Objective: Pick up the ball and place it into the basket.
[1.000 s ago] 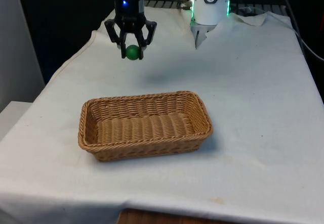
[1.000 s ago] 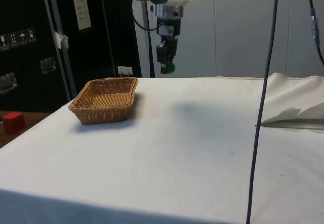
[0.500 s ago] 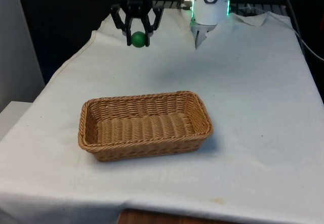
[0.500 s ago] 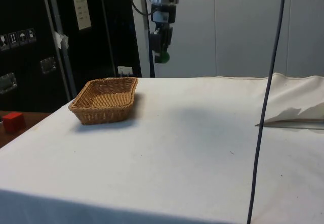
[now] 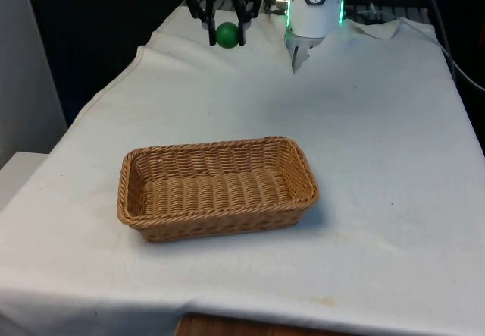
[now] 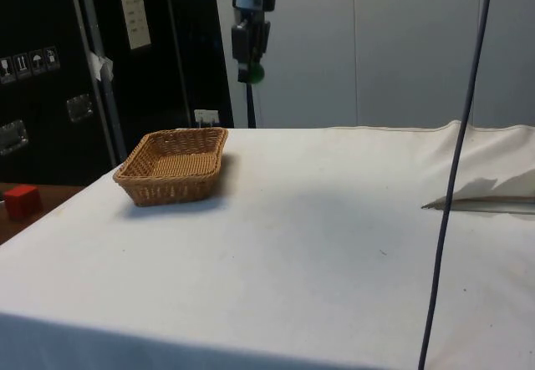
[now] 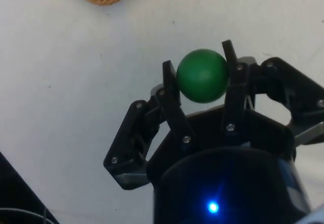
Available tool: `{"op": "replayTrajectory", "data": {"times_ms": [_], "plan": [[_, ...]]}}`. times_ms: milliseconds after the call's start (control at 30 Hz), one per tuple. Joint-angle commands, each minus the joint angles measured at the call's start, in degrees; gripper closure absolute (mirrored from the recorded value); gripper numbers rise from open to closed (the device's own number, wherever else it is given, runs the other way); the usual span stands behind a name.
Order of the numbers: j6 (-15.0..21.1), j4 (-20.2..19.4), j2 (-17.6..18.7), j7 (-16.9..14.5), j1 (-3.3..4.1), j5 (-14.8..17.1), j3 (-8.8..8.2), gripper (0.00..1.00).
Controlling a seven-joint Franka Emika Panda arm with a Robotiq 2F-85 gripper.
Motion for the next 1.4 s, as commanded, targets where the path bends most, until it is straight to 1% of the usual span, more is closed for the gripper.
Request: {"op": "replayTrajectory", "data": {"times_ms": [0, 200, 233, 267, 367, 400, 467, 500, 567, 600, 700, 733, 767, 933, 1000, 1033, 1067, 1300, 1333, 1367], "plan": [[-1.0, 0.8, -0.1, 1.4, 0.34, -1.1, 0.23, 1.0], [-2.4, 2.9, -0.1, 2.9, 0.23, -1.3, 2.18, 1.0], [-1.9, 2.4, -0.5, 2.2, 0.0, -0.8, 2.18, 1.0], [-2.4, 3.1, 0.1, 3.1, 0.23, -1.1, 2.46, 1.0], [-2.5, 3.9, 0.8, 3.6, 0.17, -0.8, 3.38, 1.0], [-2.5, 4.5, 1.3, 4.1, 0.11, -0.6, 4.01, 1.0], [-2.5, 5.3, 2.1, 4.6, 0.11, -0.5, 4.64, 1.0], [-2.1, 4.8, 1.5, 4.3, 0.0, -0.7, 4.53, 1.0], [-2.6, 6.2, 2.8, 5.0, 0.06, -0.3, 5.16, 1.0], [-2.6, 7.1, 3.7, 5.5, 0.0, -0.1, 5.73, 1.0], [-2.6, 8.4, 5.0, 6.1, -0.06, 0.2, 6.42, 1.0], [-2.1, 8.0, 4.8, 6.1, -0.06, -0.3, 6.25, 1.0], [-2.6, 8.8, 5.5, 6.3, 0.0, 0.3, 6.65, 1.0], [-2.5, 11.7, 8.7, 7.3, -0.17, 1.1, 8.02, 1.0], [-2.5, 12.7, 9.7, 7.6, -0.17, 1.5, 8.37, 1.0], [-2.1, 12.0, 9.1, 7.6, -0.06, 0.9, 8.02, 1.0], [-2.5, 13.6, 10.9, 7.7, -0.23, 2.0, 8.71, 1.0], [-2.3, 17.4, 15.6, 7.7, -0.57, 4.3, 9.63, 1.0], [-2.1, 16.7, 15.0, 7.9, -0.17, 3.6, 9.05, 1.0], [-2.3, 17.9, 16.4, 7.5, -0.74, 4.8, 9.74, 1.0]]}}
